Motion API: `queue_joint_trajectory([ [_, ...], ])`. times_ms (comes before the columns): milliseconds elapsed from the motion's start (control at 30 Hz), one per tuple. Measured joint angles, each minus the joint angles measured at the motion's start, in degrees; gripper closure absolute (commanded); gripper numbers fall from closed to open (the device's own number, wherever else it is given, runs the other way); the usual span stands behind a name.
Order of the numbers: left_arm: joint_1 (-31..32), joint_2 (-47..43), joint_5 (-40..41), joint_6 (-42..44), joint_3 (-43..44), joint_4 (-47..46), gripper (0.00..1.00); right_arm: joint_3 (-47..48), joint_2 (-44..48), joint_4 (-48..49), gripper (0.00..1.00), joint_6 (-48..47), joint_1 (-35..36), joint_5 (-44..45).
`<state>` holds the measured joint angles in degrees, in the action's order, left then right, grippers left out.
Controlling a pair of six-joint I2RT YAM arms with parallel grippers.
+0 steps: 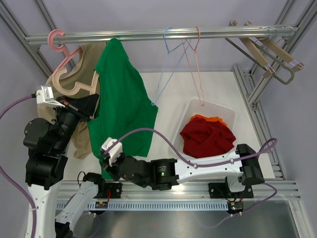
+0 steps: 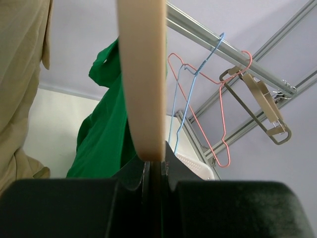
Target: Remove the t-shirt from the hanger
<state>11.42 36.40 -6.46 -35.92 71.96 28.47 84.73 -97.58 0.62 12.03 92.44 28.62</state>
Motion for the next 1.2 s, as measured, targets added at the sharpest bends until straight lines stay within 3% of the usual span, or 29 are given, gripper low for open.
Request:
queue_joint_trajectory([
  [267,0.20,2.64,-0.74,1.05,5.81,0.61,1.00,1.14,1.07,-8.11,1.00,0.59,9.75,-6.97],
  [433,0.33,3.98,-3.37,2.49,14.16,3.61,1.00,-5.86,5.64,-10.36,1.00,2.93,11.67,-7.65],
  [733,0.31,-5.92,-6.82,3.54,16.41,5.92,1.00,-10.43,19.19,-18.78,1.00,1.03,1.14,-5.46],
  [833,0.31,-9.51,-9.20,2.93,16.39,6.71,1.00,-7.50,22.16,-20.31,1.00,-2.14,-5.51,-5.07],
  [1033,0.31,-12.24,-14.71,0.15,16.15,6.56,1.00,0.55,22.18,-16.85,1.00,-9.94,-11.65,-7.15],
  [1067,0.31,-12.74,-15.37,-0.28,15.52,6.51,1.00,1.33,22.16,-15.76,0.98,-11.04,-12.44,-7.52],
  [1167,0.37,-14.53,-16.72,-1.42,12.85,6.86,1.00,2.27,22.16,-11.34,0.79,-13.73,-15.23,-8.31],
  [1200,0.44,-14.93,-17.03,-1.68,12.44,7.26,1.00,2.08,22.16,-9.81,0.59,-14.29,-16.02,-8.37],
])
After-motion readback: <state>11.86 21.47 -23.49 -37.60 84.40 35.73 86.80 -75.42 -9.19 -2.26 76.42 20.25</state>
